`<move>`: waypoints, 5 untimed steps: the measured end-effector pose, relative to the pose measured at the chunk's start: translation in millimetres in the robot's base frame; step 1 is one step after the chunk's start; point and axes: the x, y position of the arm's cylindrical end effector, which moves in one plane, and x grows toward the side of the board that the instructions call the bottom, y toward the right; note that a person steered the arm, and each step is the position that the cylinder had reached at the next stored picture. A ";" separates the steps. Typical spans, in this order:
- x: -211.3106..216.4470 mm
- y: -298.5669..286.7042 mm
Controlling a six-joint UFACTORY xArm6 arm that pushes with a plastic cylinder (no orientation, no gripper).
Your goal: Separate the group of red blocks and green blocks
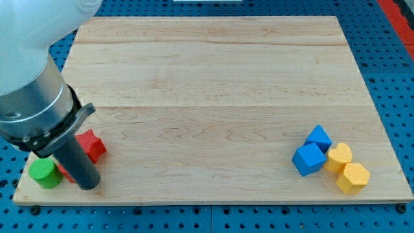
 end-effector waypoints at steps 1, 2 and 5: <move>27.2 0.1; 26.3 -11.9; -31.1 -32.6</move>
